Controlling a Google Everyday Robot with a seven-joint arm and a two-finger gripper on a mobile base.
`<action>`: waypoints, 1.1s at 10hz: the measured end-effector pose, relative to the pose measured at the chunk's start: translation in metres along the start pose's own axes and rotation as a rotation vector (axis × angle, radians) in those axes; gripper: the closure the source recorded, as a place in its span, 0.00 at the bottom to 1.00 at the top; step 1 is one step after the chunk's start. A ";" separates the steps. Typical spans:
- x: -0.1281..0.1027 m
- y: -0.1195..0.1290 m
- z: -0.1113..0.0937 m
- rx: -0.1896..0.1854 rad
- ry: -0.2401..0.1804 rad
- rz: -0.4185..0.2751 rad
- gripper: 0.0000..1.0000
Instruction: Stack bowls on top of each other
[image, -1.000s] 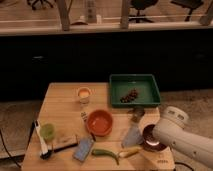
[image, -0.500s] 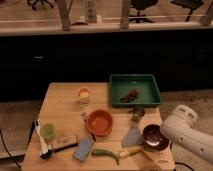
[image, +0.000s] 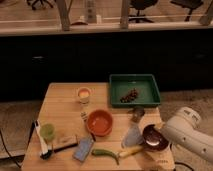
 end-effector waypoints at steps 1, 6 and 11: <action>-0.004 -0.002 0.003 0.000 -0.011 -0.016 0.20; -0.027 0.005 0.031 -0.015 -0.085 -0.067 0.20; -0.038 0.009 0.051 -0.027 -0.131 -0.080 0.58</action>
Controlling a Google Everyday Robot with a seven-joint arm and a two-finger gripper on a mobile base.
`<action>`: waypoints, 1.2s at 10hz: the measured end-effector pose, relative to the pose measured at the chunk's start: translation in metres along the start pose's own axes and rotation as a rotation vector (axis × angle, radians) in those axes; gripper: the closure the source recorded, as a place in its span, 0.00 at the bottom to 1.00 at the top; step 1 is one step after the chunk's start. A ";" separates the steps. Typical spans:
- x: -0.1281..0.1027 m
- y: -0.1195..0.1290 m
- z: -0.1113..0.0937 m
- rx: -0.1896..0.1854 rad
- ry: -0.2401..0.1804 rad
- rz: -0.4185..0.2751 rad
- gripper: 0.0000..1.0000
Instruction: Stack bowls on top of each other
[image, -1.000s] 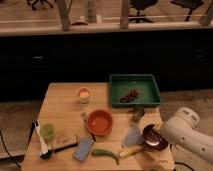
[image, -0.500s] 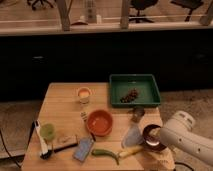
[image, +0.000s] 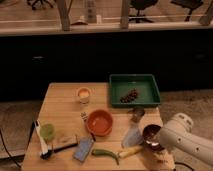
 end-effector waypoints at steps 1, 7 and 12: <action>-0.002 0.002 0.003 -0.015 -0.005 -0.003 0.68; -0.017 -0.005 0.003 -0.015 0.005 -0.025 1.00; -0.007 -0.003 -0.024 0.033 0.046 -0.008 1.00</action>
